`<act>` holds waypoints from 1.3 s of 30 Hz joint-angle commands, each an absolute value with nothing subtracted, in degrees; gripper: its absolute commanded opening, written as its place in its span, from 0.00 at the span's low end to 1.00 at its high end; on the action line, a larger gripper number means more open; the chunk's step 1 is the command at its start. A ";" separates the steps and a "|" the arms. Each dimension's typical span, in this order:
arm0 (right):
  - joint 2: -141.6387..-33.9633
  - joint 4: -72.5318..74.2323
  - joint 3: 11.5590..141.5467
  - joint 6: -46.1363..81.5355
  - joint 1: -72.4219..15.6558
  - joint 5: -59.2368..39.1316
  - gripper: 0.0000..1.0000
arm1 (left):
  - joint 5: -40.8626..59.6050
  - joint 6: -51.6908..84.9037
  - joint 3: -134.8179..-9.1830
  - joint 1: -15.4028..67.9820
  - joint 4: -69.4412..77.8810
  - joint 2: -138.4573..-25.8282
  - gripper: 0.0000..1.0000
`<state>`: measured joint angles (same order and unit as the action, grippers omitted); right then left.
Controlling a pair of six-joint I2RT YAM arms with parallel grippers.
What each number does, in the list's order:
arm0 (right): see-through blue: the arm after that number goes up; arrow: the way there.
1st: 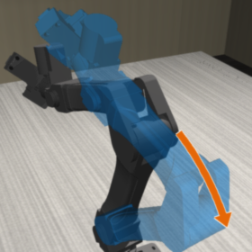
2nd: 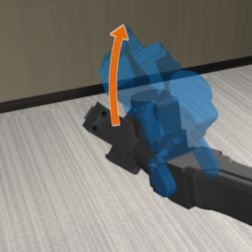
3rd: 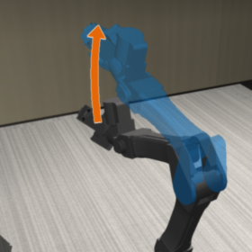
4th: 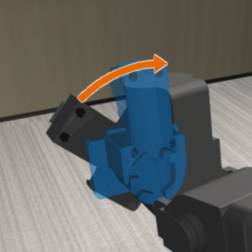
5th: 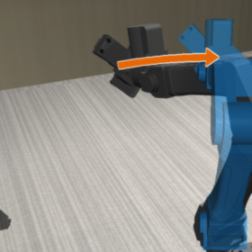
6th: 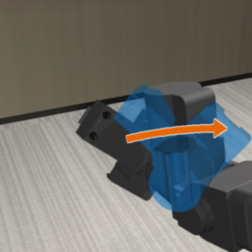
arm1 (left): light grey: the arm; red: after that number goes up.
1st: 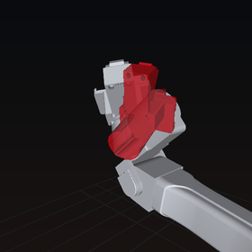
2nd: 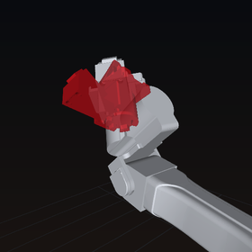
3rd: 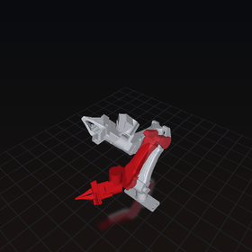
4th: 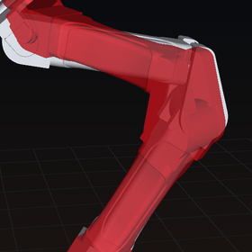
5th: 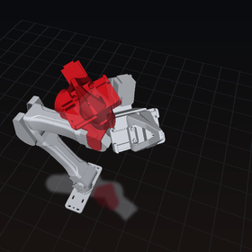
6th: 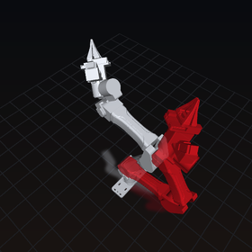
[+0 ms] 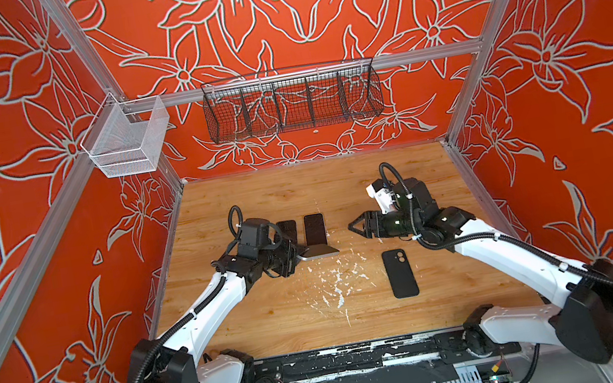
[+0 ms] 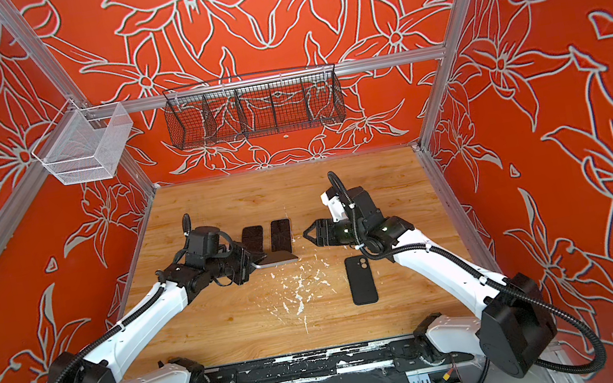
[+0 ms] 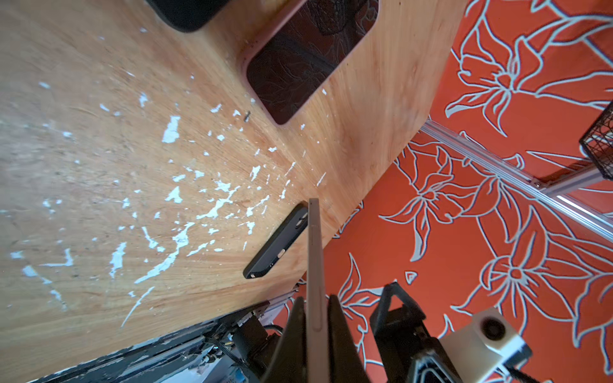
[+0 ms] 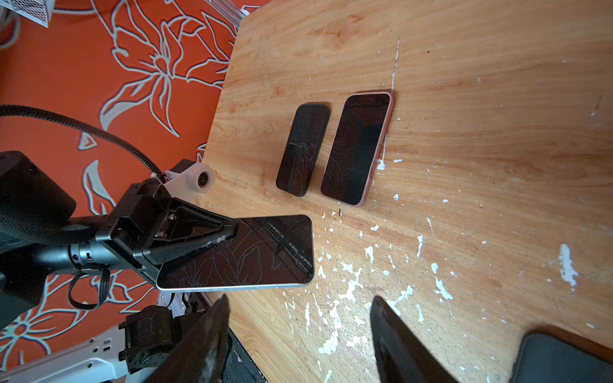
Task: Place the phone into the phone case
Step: 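Hold the silver-framed phone upright with the left gripper while the right gripper withdraws, then grip the far end of the silver-framed phone with the right gripper while the left holds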
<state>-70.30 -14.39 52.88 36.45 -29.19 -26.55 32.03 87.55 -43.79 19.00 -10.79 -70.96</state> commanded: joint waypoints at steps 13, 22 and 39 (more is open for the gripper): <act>-63.96 -16.83 48.17 39.97 -24.82 -26.57 0.69 | 43.07 85.69 -45.46 18.54 4.01 -78.69 0.00; -60.44 -11.16 44.18 46.47 -17.72 -36.96 0.70 | 49.76 70.16 -51.25 18.50 9.90 -80.24 0.00; -56.44 5.82 41.13 53.18 -11.55 -65.13 0.82 | 73.95 41.53 -66.16 21.55 5.49 -83.64 0.00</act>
<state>-57.60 -0.49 41.74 50.63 -11.70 -57.76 66.11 46.87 -63.79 20.34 4.80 -83.33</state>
